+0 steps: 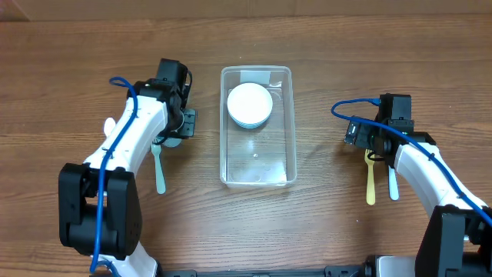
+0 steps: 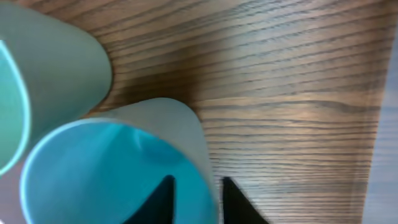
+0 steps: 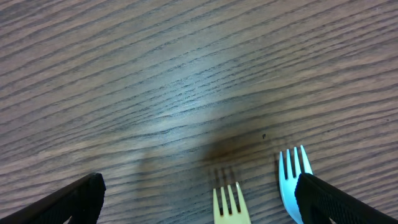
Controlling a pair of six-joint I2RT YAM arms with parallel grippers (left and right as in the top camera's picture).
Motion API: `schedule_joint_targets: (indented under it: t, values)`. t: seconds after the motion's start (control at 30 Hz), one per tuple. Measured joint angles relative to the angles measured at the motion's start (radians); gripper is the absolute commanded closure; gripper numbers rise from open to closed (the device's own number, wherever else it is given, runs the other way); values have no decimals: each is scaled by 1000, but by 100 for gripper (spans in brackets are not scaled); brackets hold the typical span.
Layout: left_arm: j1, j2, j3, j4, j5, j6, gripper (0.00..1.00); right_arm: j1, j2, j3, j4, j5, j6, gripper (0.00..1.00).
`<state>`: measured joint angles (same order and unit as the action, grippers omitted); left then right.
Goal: Pack container
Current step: 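Reach left gripper to the light-blue cup and grasp it, then carry the light-blue cup with left gripper into the container and release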
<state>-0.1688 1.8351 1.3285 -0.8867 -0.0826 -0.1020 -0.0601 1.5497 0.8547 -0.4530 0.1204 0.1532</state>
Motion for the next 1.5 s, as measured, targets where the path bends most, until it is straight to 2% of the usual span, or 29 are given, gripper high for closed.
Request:
schedule_joint_targets:
  t: [0.07,0.37,0.6,0.7,0.77,0.87,1.13,1.5]
  values:
    - [8,0,0,-1,-2,0,96,0,0,0,0,0,-1,0]
    - [8,0,29,-45,0,0,96,0,0,0,0,0,-1,0]
    - [0,-25,311,-262,64,0,96,0,0,0,0,0,0,0]
    - [-53,-79,386,-300,105,-1,96,0,0,0,0,0,0,0]
    - [-150,-149,403,-304,157,-1,96,0,0,0,0,0,0,0]
    - [-266,-165,407,-311,179,-1,96,0,0,0,0,0,0,0]
    - [-539,-134,399,-315,117,-30,96,0,0,0,0,0,0,0]
    - [-543,77,342,-268,38,-132,96,0,0,0,0,0,0,0]
